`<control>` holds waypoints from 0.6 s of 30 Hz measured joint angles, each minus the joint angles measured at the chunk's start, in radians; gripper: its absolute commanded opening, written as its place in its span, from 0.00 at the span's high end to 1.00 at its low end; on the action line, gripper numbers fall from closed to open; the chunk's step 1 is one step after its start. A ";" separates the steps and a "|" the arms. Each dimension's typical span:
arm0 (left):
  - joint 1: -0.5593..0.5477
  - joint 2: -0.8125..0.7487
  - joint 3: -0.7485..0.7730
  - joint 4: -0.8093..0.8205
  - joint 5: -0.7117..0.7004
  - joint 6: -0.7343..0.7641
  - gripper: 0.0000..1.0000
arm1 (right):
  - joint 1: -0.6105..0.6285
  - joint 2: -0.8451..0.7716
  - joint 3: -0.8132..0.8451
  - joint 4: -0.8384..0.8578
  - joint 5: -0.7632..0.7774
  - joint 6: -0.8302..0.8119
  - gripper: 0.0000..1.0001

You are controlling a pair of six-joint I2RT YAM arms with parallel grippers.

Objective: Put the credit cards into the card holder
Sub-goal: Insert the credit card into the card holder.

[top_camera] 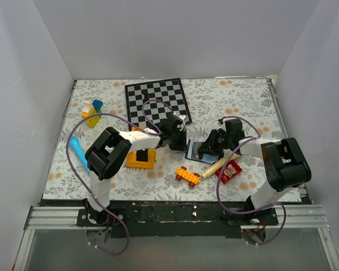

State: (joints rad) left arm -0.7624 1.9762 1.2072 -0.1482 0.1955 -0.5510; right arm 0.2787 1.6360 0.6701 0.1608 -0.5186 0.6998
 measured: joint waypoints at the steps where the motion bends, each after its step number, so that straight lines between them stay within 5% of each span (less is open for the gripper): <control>1: 0.000 0.001 0.000 0.002 0.002 0.000 0.91 | 0.001 -0.009 0.000 -0.019 0.011 -0.006 0.59; 3: 0.000 0.004 0.000 0.008 0.008 -0.002 0.91 | 0.004 -0.035 0.000 -0.056 0.029 -0.019 0.47; 8: -0.002 0.013 0.002 0.023 0.026 -0.007 0.92 | 0.012 -0.116 0.003 -0.147 0.057 -0.054 0.43; 14: -0.004 0.013 0.002 0.026 0.030 -0.010 0.92 | 0.013 -0.177 0.047 -0.290 0.130 -0.100 0.42; 18: -0.004 0.014 0.003 0.026 0.030 -0.010 0.92 | 0.013 -0.189 0.081 -0.366 0.201 -0.132 0.53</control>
State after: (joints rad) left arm -0.7662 1.9900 1.2102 -0.1223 0.2256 -0.5613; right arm 0.2916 1.4467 0.7509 -0.2050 -0.3172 0.5678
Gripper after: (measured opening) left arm 0.083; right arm 0.558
